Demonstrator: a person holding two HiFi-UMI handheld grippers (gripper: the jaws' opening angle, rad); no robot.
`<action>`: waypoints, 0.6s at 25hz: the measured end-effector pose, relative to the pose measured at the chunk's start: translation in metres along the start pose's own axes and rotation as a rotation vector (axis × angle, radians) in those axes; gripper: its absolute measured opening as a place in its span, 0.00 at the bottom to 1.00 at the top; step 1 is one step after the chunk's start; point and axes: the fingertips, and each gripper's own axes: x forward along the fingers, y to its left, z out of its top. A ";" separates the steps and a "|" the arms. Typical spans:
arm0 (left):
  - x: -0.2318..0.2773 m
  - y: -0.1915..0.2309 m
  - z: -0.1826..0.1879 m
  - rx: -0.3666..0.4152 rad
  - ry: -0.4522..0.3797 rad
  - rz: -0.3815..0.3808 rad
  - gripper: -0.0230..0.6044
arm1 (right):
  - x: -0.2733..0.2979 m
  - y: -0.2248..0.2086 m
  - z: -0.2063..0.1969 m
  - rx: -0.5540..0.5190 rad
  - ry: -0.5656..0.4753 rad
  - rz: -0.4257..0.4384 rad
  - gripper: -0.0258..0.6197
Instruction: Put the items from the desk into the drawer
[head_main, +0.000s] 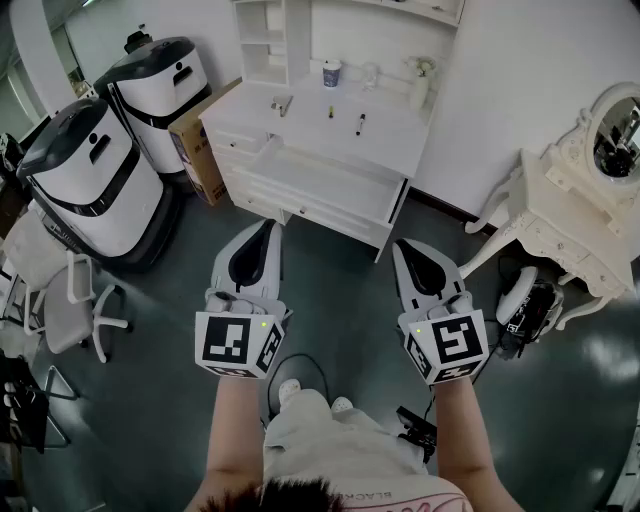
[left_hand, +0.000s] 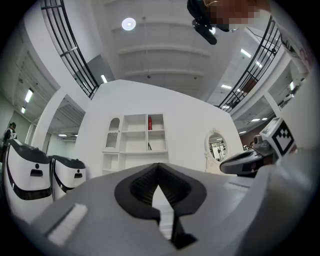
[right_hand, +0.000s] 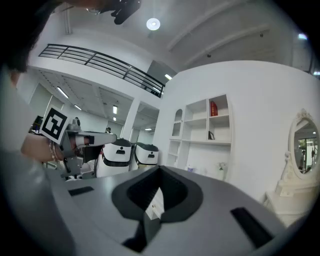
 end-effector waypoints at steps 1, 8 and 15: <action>0.000 -0.005 0.000 0.003 0.000 0.000 0.05 | -0.004 -0.004 -0.001 0.002 0.000 -0.004 0.05; 0.014 -0.017 0.005 0.039 -0.009 0.021 0.05 | -0.010 -0.030 -0.008 0.016 -0.001 -0.011 0.05; 0.044 0.004 -0.003 0.042 -0.011 0.041 0.05 | 0.015 -0.051 -0.011 0.053 -0.016 -0.027 0.05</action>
